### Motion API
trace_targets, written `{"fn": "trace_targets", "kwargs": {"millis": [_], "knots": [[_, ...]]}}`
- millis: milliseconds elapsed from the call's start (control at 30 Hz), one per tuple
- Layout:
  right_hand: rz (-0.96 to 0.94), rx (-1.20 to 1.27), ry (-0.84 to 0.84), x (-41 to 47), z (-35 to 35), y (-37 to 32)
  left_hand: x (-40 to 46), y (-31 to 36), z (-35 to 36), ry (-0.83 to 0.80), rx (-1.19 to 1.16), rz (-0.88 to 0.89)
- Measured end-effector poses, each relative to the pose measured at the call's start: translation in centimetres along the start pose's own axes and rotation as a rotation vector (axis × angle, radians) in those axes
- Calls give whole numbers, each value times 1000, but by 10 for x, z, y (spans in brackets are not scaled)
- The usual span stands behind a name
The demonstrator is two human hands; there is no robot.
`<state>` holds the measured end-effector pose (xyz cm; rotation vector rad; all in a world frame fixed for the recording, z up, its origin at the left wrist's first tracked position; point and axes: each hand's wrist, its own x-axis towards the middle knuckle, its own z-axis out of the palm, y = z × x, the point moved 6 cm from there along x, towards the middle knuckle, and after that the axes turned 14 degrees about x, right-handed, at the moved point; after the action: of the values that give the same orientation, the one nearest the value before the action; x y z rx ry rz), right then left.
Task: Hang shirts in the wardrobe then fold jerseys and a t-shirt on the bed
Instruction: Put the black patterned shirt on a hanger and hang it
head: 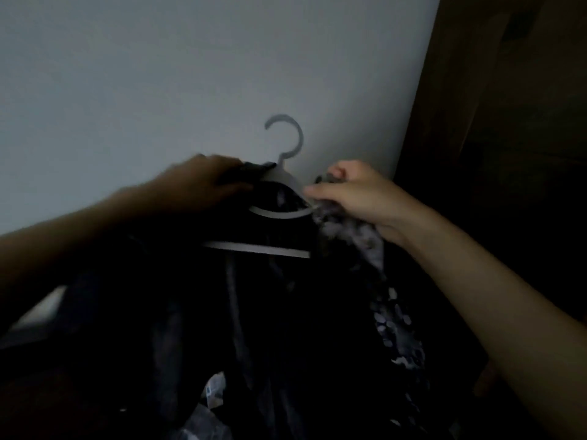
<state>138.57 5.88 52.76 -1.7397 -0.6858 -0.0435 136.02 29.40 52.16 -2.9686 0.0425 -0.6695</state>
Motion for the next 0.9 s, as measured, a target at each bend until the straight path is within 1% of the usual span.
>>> {"fn": "trace_targets", "kwargs": {"millis": [67,100,133,200,233,300,433,500,567,600,633,733,767,900], "knots": [[15,98,-25,-5,36,-2,-4,32,9,-56,-39,-39],[18,133,-48,-9,50,-2,-6,49,16,-90,-5,-64],[17,168,-72,-13,60,-2,-6,55,24,-129,21,-112],[-21,202,-143,-23,72,-1,-1,55,32,-156,-8,-186],[-55,164,-179,-27,73,0,7,46,36,-167,-76,-237],[-78,61,-258,-34,71,3,19,34,37,-176,-263,-266],[64,-17,-456,-47,60,16,16,27,44,-432,-809,-359],[144,30,-574,-55,58,18,11,36,39,-550,-978,-344],[209,79,-647,-60,53,18,12,40,32,-611,-1091,-320],[204,64,-645,-62,50,16,12,40,28,-616,-1140,-328],[153,-5,-617,-62,45,14,11,39,22,-606,-1179,-343],[-197,-431,-448,-58,25,-3,8,42,11,-573,-1298,-314],[-267,-516,-430,-58,21,-8,7,43,9,-555,-1321,-307],[-294,-628,-425,-60,4,-15,3,43,5,-455,-1291,-327]]}}
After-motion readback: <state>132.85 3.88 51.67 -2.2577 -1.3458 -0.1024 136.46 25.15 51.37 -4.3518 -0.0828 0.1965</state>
